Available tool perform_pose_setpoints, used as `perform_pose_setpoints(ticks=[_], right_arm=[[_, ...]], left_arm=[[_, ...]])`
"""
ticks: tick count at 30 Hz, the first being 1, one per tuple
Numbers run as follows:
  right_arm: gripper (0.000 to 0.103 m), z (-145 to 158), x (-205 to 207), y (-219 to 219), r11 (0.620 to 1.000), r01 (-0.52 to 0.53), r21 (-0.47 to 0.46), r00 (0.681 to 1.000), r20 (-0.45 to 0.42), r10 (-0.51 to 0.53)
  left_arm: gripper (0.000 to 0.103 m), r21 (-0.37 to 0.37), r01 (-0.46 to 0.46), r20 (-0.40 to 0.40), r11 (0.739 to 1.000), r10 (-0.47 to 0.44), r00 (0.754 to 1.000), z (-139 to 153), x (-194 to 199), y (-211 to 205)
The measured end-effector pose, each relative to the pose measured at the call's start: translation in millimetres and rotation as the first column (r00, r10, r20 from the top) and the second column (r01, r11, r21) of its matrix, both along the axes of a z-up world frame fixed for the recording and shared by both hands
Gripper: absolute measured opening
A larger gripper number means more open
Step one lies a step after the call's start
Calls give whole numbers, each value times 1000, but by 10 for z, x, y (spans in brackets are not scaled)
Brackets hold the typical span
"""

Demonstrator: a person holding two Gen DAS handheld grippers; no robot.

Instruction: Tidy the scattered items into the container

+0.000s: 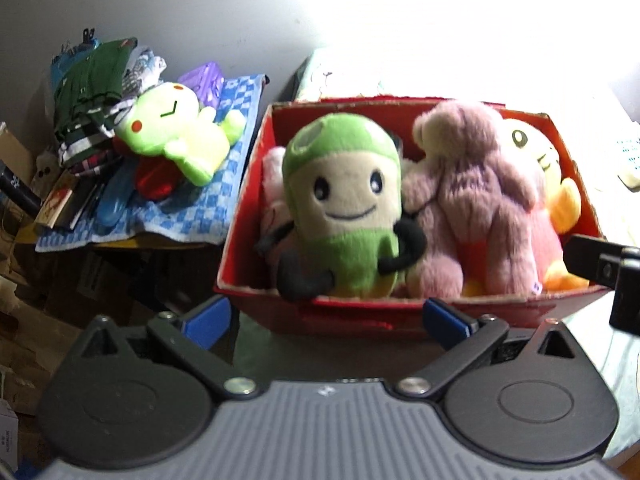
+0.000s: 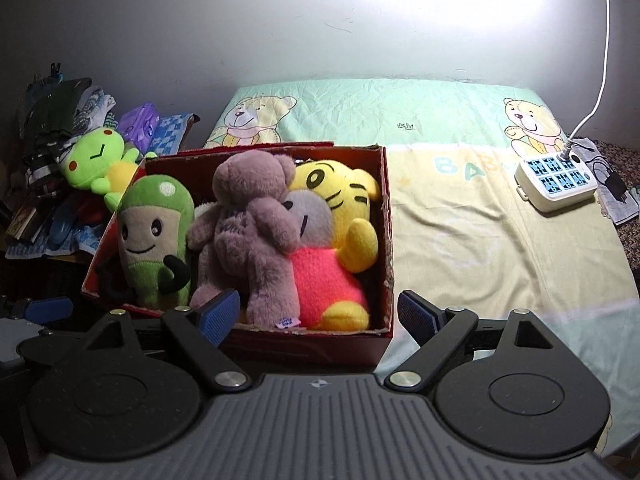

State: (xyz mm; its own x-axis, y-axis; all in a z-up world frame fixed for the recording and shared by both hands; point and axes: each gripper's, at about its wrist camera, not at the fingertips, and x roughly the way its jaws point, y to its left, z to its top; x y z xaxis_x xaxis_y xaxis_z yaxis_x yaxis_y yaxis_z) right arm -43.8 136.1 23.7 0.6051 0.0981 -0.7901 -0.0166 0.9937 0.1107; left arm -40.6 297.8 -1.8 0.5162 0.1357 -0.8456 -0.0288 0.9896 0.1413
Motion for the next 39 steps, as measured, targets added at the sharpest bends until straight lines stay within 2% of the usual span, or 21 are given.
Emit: perform_pose_setpoints(ticks=[12, 16, 19, 23, 26, 29, 32, 39], right_arm=[[88, -59, 329, 77, 1000, 24, -11, 1000, 6, -24], [88, -57, 402, 111, 1000, 23, -18, 1000, 17, -23], [88, -50, 460, 117, 999, 28, -32, 999, 31, -27], [88, -64, 535, 105, 997, 44, -62, 998, 45, -42], [88, -87, 574, 73, 997, 56, -54, 998, 41, -53], [88, -113, 587, 56, 997, 63, -47, 997, 38, -61], [88, -145, 600, 48, 996, 71, -49, 997, 29, -70], [88, -158, 597, 25, 996, 77, -35, 997, 31, -76]], left_arm=[[103, -50, -14, 119, 999, 20, 993, -5, 259, 206], [103, -66, -49, 220, 997, 63, 974, 19, 309, 252], [103, -58, -72, 255, 996, 85, 963, 31, 380, 255], [103, -87, -50, 231, 995, 69, 970, 45, 468, 249], [103, -107, -52, 258, 993, 78, 963, 44, 458, 244], [101, -85, 5, 260, 996, 18, 965, 28, 449, 175], [101, -37, 21, 273, 999, -10, 962, -4, 444, 100], [102, -104, 26, 211, 994, -3, 977, -94, 529, 138]])
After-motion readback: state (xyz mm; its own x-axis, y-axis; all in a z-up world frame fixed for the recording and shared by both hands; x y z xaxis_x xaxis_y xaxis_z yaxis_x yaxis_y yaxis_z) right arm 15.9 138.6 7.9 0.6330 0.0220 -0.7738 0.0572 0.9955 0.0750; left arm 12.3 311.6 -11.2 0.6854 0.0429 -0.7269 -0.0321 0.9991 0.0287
